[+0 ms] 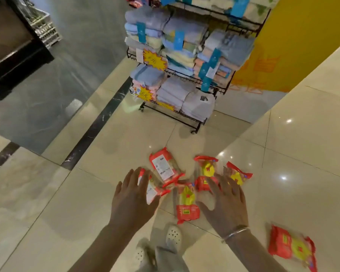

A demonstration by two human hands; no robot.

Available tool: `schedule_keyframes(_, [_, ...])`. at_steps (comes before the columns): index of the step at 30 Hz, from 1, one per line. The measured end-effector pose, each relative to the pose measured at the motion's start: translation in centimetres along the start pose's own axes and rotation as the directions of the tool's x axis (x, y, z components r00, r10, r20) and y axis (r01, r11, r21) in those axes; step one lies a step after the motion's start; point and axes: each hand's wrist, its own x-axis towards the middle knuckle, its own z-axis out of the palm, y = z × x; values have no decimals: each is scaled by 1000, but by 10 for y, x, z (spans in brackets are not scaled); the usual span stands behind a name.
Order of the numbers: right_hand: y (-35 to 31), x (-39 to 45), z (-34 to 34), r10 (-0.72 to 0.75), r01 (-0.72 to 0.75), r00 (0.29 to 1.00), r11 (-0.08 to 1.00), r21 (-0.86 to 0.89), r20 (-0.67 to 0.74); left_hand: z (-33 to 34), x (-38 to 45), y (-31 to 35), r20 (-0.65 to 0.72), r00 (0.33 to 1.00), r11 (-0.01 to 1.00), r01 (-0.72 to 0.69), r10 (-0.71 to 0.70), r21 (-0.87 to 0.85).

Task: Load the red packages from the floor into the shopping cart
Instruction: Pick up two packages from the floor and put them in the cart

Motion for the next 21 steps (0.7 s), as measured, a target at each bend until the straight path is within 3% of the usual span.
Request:
schedule_keyframes(3, [9, 35, 55, -8, 9, 999, 1000, -24, 31, 46, 43, -13, 48, 998, 999, 40, -38, -24])
schedule_keyframes(8, [34, 78, 195, 26, -20, 990, 999, -49, 137, 186, 104, -65, 144, 990, 994, 19, -4, -107])
schedule_keyframes(15, [69, 103, 415, -42, 55, 992, 993, -104, 120, 387, 163, -127, 159, 987, 995, 26, -10, -101])
schedule_keyframes(21, [97, 110, 583, 3, 4, 996, 997, -77, 90, 549, 186, -191, 165, 985, 994, -31, 48, -102])
